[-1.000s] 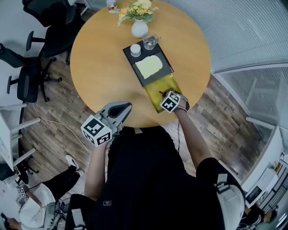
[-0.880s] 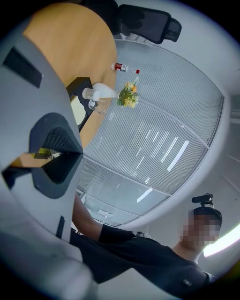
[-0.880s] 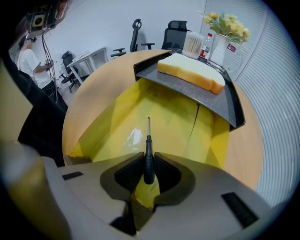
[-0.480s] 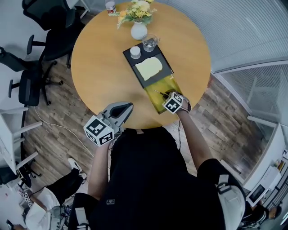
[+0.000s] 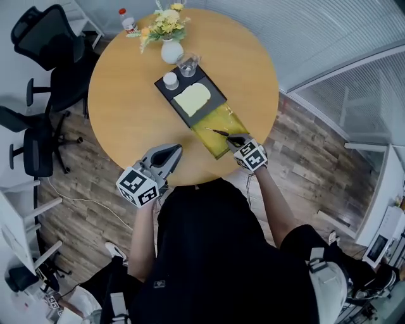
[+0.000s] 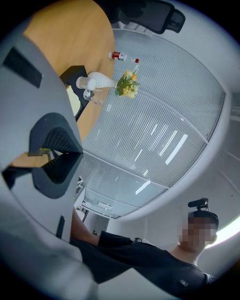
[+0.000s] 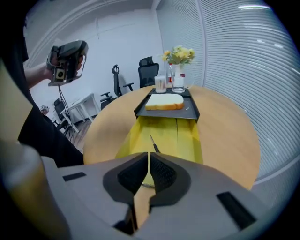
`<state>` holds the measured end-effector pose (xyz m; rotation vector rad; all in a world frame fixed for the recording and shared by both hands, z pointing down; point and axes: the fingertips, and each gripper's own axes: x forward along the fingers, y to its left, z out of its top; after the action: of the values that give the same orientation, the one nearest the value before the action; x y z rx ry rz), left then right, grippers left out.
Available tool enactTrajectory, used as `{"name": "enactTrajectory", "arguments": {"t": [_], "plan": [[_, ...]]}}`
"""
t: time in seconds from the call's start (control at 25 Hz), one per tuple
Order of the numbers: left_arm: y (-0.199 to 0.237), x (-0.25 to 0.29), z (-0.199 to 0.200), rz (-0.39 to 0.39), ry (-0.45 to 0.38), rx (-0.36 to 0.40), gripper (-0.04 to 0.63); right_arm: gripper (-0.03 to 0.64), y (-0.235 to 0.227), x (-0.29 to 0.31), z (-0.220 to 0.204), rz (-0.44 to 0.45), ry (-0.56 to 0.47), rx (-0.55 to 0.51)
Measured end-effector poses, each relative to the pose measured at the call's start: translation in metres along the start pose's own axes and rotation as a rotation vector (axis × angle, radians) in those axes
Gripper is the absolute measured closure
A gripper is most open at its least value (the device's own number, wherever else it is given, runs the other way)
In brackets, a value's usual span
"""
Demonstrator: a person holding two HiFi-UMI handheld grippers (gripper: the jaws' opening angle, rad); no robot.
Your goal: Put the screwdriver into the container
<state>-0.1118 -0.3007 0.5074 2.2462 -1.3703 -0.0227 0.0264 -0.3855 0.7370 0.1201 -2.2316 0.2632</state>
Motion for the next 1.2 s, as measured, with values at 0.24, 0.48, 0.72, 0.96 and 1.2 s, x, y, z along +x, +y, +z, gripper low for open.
{"name": "enactTrajectory", "arguments": {"t": [0.24,0.48,0.72,0.96,1.2], "plan": [[-0.011,0.003,-0.015,-0.102,0.075,0.041,0.592,0.604,0.006,-0.060,-0.001,-0.131,-0.052,0.094],[-0.027,0.004,-0.023,-0.202,0.122,0.086,0.592,0.604,0.027,-0.108,0.003,-0.195,-0.162,0.153],[-0.033,0.003,-0.026,-0.287,0.121,0.099,0.592,0.604,0.049,-0.132,0.006,-0.292,-0.253,0.213],[-0.045,-0.008,-0.037,-0.342,0.144,0.124,0.592,0.604,0.080,-0.139,0.011,-0.340,-0.319,0.227],[-0.050,-0.016,-0.044,-0.371,0.161,0.136,0.592,0.603,0.106,-0.142,0.010,-0.326,-0.336,0.186]]}}
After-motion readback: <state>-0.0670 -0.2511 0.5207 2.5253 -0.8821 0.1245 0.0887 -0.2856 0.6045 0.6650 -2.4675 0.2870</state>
